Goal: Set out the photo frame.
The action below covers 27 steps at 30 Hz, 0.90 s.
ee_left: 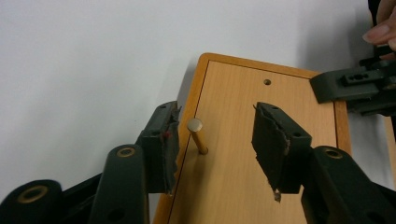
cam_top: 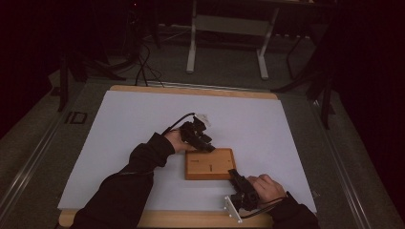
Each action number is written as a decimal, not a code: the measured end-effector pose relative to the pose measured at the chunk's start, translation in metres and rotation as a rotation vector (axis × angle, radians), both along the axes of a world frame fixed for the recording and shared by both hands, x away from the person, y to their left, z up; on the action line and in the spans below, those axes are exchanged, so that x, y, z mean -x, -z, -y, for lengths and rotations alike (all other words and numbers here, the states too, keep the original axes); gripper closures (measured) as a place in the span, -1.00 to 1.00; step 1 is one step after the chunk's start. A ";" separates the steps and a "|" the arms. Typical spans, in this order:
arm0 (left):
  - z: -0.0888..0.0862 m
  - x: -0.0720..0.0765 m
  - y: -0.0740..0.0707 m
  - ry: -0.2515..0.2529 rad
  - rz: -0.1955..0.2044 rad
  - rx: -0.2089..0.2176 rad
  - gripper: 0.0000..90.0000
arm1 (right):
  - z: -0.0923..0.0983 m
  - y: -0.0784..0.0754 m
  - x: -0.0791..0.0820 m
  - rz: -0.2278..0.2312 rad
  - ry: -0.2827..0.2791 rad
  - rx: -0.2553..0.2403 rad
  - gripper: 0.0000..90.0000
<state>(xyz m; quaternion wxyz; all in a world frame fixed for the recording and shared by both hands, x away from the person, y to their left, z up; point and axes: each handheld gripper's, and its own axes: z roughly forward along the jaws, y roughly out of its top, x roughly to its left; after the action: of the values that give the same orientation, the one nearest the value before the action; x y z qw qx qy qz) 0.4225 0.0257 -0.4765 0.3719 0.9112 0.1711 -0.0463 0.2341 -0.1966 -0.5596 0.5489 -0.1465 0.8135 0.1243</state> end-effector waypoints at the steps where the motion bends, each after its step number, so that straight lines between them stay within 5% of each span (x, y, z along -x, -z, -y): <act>1: 0.000 0.000 0.000 0.000 0.000 0.000 0.03 | 0.000 -0.002 -0.001 -0.003 -0.001 -0.005 0.52; 4: -0.013 0.000 -0.006 -0.025 -0.005 0.054 -0.20 | 0.000 -0.009 -0.004 -0.031 0.000 -0.014 0.53; 10: -0.022 0.004 -0.011 -0.032 0.010 0.082 -0.40 | 0.001 -0.018 -0.008 -0.074 -0.002 -0.015 0.53; 13: -0.029 0.013 -0.015 -0.030 0.064 0.114 -0.65 | 0.000 -0.023 -0.010 -0.097 -0.003 -0.013 0.53; 18: -0.039 0.020 -0.018 -0.042 0.063 0.170 -0.70 | 0.000 -0.029 -0.013 -0.125 -0.001 -0.012 0.53; 27: -0.050 0.035 -0.018 -0.063 0.109 0.147 -0.82 | -0.001 -0.040 -0.018 -0.155 -0.001 -0.025 0.56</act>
<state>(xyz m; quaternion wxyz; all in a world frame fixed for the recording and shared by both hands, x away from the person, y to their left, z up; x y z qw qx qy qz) 0.3876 0.0756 -0.4583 0.4479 0.8768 0.1750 0.0028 0.2524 -0.1959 -0.5192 0.4859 -0.1300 0.8519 0.1459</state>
